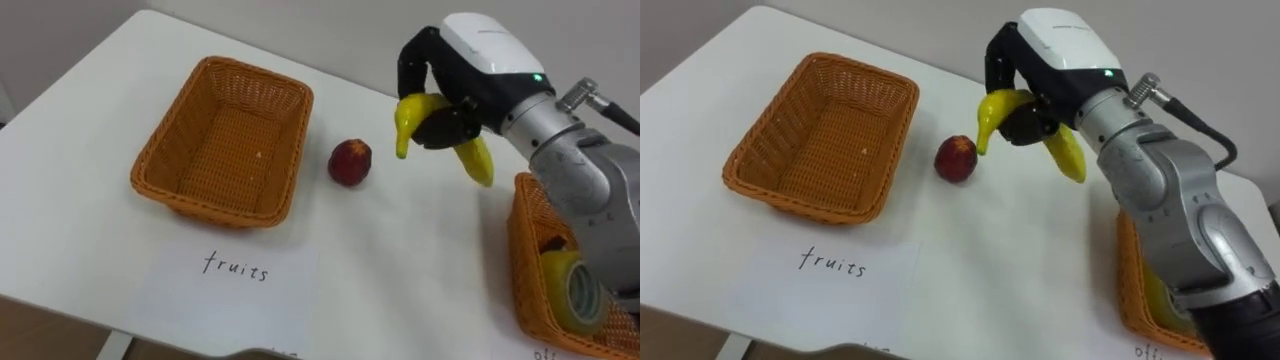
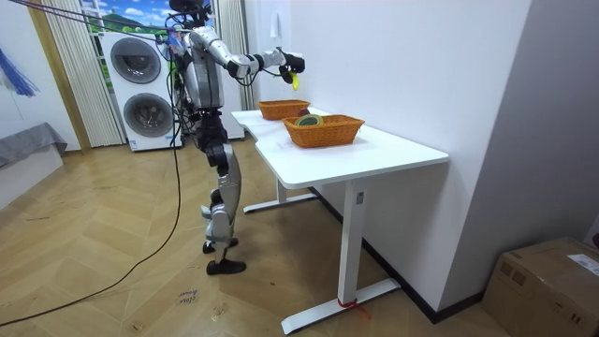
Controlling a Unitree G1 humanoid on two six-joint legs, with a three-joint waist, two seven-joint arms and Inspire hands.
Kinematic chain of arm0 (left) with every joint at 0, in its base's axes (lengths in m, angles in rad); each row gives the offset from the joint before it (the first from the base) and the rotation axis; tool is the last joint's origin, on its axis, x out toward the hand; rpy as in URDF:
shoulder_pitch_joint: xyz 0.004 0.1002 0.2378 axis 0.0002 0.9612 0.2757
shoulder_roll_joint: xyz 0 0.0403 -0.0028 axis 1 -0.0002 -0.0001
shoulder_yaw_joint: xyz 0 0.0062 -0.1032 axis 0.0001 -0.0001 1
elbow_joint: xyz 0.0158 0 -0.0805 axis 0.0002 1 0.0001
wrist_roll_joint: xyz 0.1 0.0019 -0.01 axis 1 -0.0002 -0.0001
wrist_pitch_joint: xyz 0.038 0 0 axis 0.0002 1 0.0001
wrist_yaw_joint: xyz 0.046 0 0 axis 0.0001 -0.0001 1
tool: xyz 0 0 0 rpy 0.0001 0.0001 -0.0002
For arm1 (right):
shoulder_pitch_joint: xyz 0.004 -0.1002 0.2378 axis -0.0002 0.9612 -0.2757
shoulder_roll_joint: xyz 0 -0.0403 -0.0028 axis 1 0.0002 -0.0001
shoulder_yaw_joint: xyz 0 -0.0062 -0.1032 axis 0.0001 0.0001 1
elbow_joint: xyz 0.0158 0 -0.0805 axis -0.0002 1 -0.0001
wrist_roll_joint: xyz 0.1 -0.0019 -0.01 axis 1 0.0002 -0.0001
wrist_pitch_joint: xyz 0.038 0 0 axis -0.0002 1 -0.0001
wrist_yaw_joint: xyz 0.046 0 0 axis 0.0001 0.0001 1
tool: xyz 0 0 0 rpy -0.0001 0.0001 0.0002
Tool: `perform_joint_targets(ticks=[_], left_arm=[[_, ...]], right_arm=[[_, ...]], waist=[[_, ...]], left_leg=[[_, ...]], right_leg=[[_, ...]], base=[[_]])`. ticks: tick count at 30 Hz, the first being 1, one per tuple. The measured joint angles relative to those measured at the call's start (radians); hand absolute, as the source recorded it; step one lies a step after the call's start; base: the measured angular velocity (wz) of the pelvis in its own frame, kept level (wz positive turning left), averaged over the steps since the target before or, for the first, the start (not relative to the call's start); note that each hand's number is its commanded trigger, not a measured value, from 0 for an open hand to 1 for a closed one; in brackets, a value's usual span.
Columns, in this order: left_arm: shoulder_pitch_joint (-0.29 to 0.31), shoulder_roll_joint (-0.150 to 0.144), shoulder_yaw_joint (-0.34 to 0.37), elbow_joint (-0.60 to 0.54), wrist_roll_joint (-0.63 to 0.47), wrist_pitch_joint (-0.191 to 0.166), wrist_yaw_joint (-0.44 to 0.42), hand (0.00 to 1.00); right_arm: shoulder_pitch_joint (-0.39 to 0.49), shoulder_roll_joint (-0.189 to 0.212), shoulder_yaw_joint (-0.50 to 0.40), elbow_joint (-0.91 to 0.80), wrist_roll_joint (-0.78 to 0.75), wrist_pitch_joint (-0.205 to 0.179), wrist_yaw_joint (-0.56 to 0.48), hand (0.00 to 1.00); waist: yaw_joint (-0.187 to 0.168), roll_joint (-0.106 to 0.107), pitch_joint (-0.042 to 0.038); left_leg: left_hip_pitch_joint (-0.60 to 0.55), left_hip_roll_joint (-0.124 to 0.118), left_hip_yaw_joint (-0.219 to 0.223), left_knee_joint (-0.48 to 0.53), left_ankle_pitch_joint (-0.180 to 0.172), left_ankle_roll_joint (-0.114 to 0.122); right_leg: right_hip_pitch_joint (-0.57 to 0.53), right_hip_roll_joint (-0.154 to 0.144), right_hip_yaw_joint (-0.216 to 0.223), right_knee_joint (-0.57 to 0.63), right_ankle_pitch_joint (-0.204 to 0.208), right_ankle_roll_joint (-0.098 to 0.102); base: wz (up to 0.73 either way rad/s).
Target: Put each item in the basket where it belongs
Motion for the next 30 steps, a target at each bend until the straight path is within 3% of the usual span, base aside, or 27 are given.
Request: perform_joint_targets(ticks=[5, 9, 13, 24, 30], left_arm=[[0.007, -0.003, 0.001, -0.044, 0.067, 0.0, -0.001, 0.0], [0.001, -0.002, 0.001, -0.066, 0.066, 0.0, 0.0, 0.0], [-0.002, -0.004, 0.0, -0.064, 0.066, 0.0, -0.001, 0.0], [0.012, -0.011, 0.0, -0.059, 0.066, 0.0, -0.016, 0.0], [0.0, -0.015, -0.001, -0.036, 0.065, -0.007, -0.02, 0.0]], right_arm=[[-0.001, 0.001, 0.004, -0.03, -0.005, -0.003, -0.002, 1.0], [-0.003, 0.002, 0.067, -0.03, -0.009, 0.005, -0.01, 1.0], [-0.007, 0.013, 0.124, -0.03, -0.007, -0.004, -0.006, 1.0], [-0.012, 0.081, 0.153, -0.02, -0.014, 0.0, -0.006, 1.0], [-0.013, 0.111, 0.164, 0.033, 0.001, -0.016, -0.007, 1.0]], waist=[[0.039, -0.001, -0.0008], [0.085, -0.004, 0.0005], [0.095, -0.015, 0.0062], [0.119, -0.013, 0.0087], [0.144, -0.012, 0.0106]], left_leg=[[0.017, 0.0, 0.004, -0.028, 0.005, 0.0], [0.016, -0.006, -0.002, -0.031, 0.008, 0.0], [0.01, -0.008, -0.02, -0.03, 0.008, 0.0], [0.013, -0.017, -0.044, -0.028, 0.011, 0.004], [0.014, -0.017, -0.046, -0.036, 0.01, 0.004]], right_leg=[[0.005, 0.004, -0.001, 0.0, 0.0, 0.0], [0.004, 0.005, -0.001, 0.0, 0.0, 0.0], [0.005, 0.004, -0.002, 0.0, -0.002, 0.003], [0.016, -0.002, -0.003, -0.001, -0.004, 0.006], [0.017, -0.003, -0.022, -0.001, -0.005, 0.008]], base=[[-0.03], [0.04], [0.12], [0.07], [0.01]])
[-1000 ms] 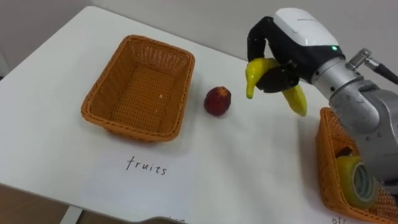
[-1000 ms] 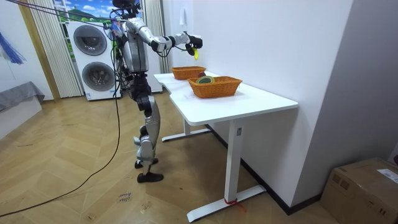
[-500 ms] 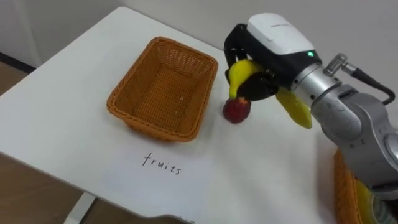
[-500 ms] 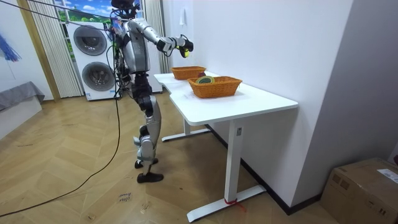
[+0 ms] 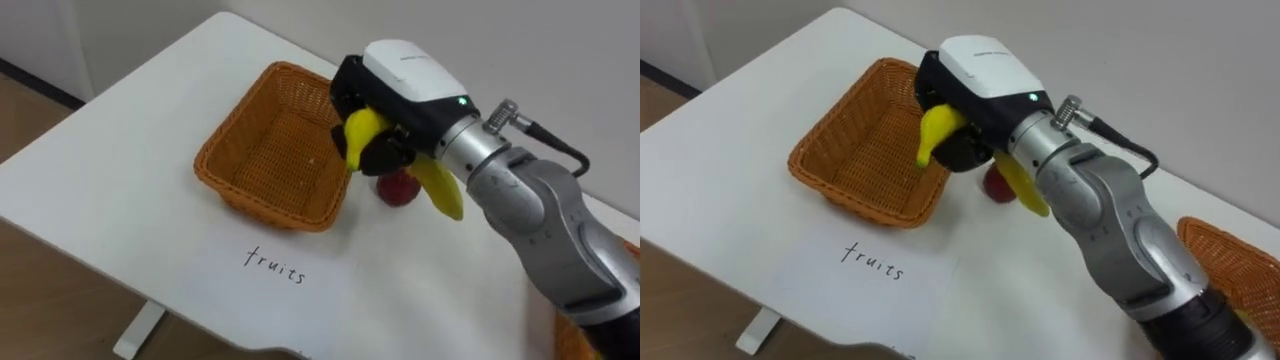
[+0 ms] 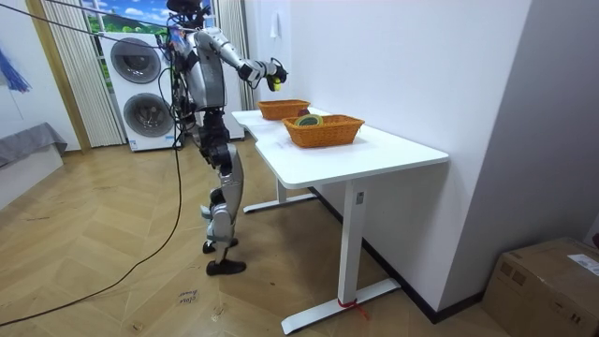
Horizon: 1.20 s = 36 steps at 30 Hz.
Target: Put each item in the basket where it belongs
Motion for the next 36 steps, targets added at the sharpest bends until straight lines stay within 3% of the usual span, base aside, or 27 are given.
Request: perform_joint_targets(ticks=[7, 14, 19, 22, 25, 32, 34, 36], left_arm=[[0.005, 0.0, -0.001, 0.022, -0.002, 0.0, -0.012, 0.0], [-0.007, -0.001, -0.008, 0.02, 0.044, 0.023, -0.034, 0.0], [0.002, 0.0, -0.009, 0.013, 0.045, 0.054, -0.071, 0.0], [0.002, -0.001, -0.008, 0.01, 0.045, 0.06, -0.081, 0.0], [0.002, -0.003, -0.007, -0.013, 0.046, 0.061, -0.087, 0.0], [-0.006, -0.013, -0.009, -0.032, 0.054, 0.06, -0.09, 0.0], [-0.006, -0.011, -0.008, -0.032, 0.054, 0.06, -0.09, 0.0], [-0.006, -0.011, -0.008, -0.032, 0.054, 0.06, -0.091, 0.0]], right_arm=[[-0.045, 0.007, 0.042, 0.073, 0.032, -0.002, -0.01, 1.0], [-0.078, 0.098, 0.074, 0.134, 0.021, 0.023, -0.02, 1.0], [-0.097, 0.151, 0.076, 0.187, 0.007, 0.027, -0.067, 1.0], [-0.098, 0.163, 0.076, 0.214, 0.007, 0.025, -0.105, 1.0], [-0.099, 0.166, 0.076, 0.215, 0.007, 0.025, -0.133, 1.0], [-0.108, 0.177, 0.077, 0.25, -0.008, 0.025, -0.151, 1.0], [-0.108, 0.177, 0.08, 0.25, -0.011, 0.025, -0.153, 0.91], [-0.108, 0.177, 0.084, 0.251, -0.011, 0.025, -0.159, 0.21]], waist=[[0.005, -0.003, 0.0019], [0.054, -0.007, 0.0035], [0.058, -0.007, 0.0036], [0.064, -0.007, 0.0035], [0.076, -0.006, 0.0038], [0.083, -0.006, 0.0038], [0.084, -0.006, 0.0038], [0.084, -0.007, 0.0038]], left_leg=[[0.002, -0.001, -0.012, 0.007, 0.0, 0.0], [-0.004, -0.002, -0.019, 0.005, 0.0, -0.001], [-0.005, -0.004, -0.042, 0.011, 0.0, 0.0], [-0.005, -0.007, -0.05, 0.011, 0.0, 0.0], [-0.006, -0.011, -0.051, 0.009, 0.0, 0.0], [-0.008, -0.014, -0.069, 0.009, 0.001, -0.001], [-0.008, -0.016, -0.071, 0.006, 0.001, -0.001], [-0.008, -0.016, -0.072, 0.004, 0.001, 0.0]], right_leg=[[0.006, 0.0, -0.01, 0.001, 0.0, 0.0], [0.003, 0.001, -0.011, 0.0, 0.0, 0.001], [0.011, 0.0, -0.01, -0.001, -0.001, 0.002], [0.021, 0.0, -0.01, -0.016, -0.003, 0.004], [0.021, -0.004, -0.012, -0.017, -0.012, 0.019], [0.027, -0.006, -0.033, -0.017, -0.013, 0.019], [0.027, -0.007, -0.034, -0.017, -0.013, 0.019], [0.027, -0.008, -0.035, -0.017, -0.013, 0.019]], base=[[0.04], [0.03], [0.13], [0.11], [0.0], [0.08], [0.03], [0.0]])
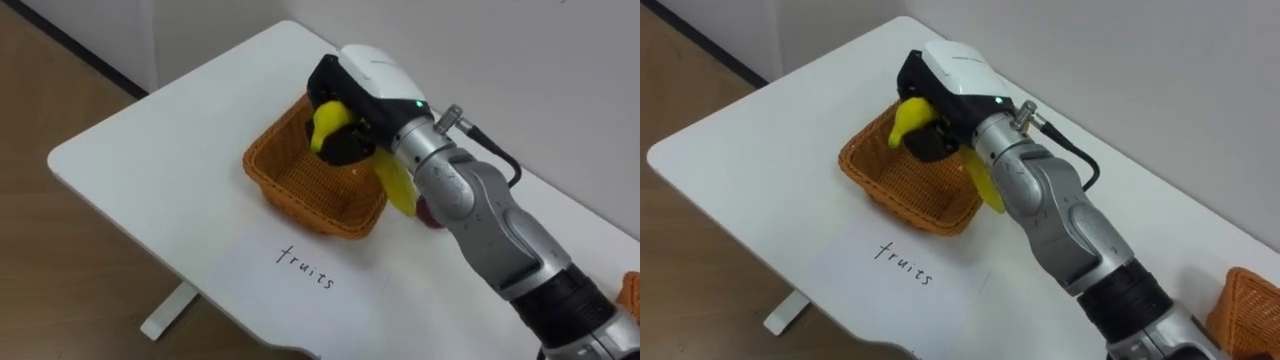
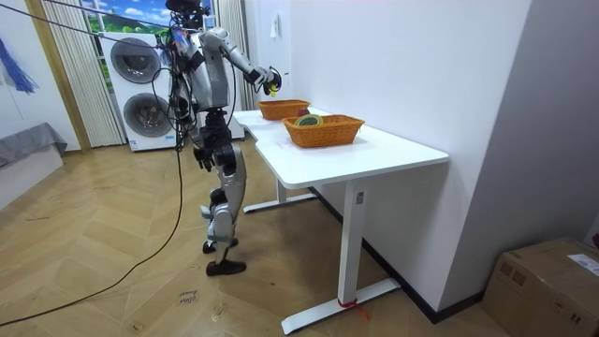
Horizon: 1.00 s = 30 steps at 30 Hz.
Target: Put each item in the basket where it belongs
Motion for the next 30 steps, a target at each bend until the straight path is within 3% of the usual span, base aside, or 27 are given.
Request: perform_joint_targets(ticks=[1, 2, 30], left_arm=[[0.001, 0.0, 0.0, 0.0, 0.0, 0.0, -0.006, 0.0], [0.001, 0.0, 0.0, 0.0, 0.0, 0.0, -0.009, 0.0], [0.008, 0.007, 0.0, 0.0, 0.026, -0.001, -0.041, 0.0]], right_arm=[[0.0, 0.0, 0.001, 0.0, 0.0, 0.0, -0.001, 0.07], [0.0, 0.0, 0.002, 0.001, 0.0, 0.0, -0.002, 0.0], [-0.001, -0.001, 0.031, 0.039, 0.0, -0.003, -0.037, 0.0]], waist=[[0.001, 0.0, 0.0], [0.002, 0.0, 0.0], [0.001, -0.009, -0.001]], left_leg=[[0.0, 0.0, 0.0, 0.0, 0.0, 0.0], [0.0, 0.0, 0.0, 0.0, 0.0, 0.0], [-0.002, -0.002, -0.001, 0.005, 0.001, 0.002]], right_leg=[[0.0, 0.0, 0.0, 0.0, 0.0, 0.0], [0.0, 0.0, 0.0, 0.0, 0.0, 0.0], [0.001, -0.004, -0.017, 0.0, 0.0, 0.001]], base=[[0.0], [0.0], [0.0]])
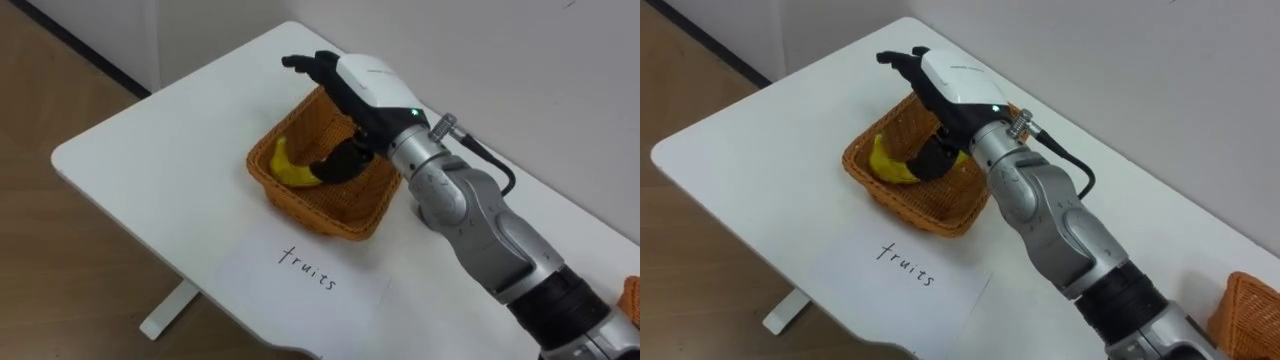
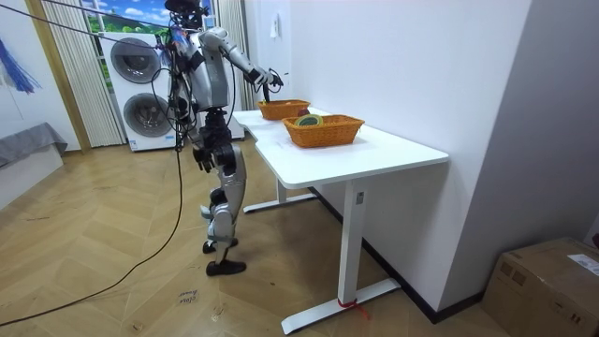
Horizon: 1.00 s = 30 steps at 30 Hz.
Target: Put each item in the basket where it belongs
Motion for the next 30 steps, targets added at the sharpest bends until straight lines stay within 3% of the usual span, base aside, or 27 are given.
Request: perform_joint_targets(ticks=[24, 30], left_arm=[[0.0, 0.004, 0.0, 0.0, 0.008, 0.0, -0.018, 0.0], [0.027, 0.003, -0.004, -0.034, 0.008, -0.001, -0.016, 0.0]], right_arm=[[0.0, 0.0, 0.001, 0.0, 0.002, -0.004, -0.005, 0.0], [0.0, -0.002, 0.0, 0.0, 0.003, -0.036, -0.01, 0.0]], waist=[[-0.002, 0.001, 0.0003], [-0.014, 0.014, 0.0104]], left_leg=[[0.003, 0.001, -0.001, 0.002, 0.0, 0.0], [0.011, 0.0, 0.003, 0.001, -0.001, 0.001]], right_leg=[[0.004, -0.002, -0.007, 0.0, 0.0, 0.0], [0.01, -0.002, 0.015, 0.001, 0.0, 0.0]], base=[[0.0], [-0.01]])
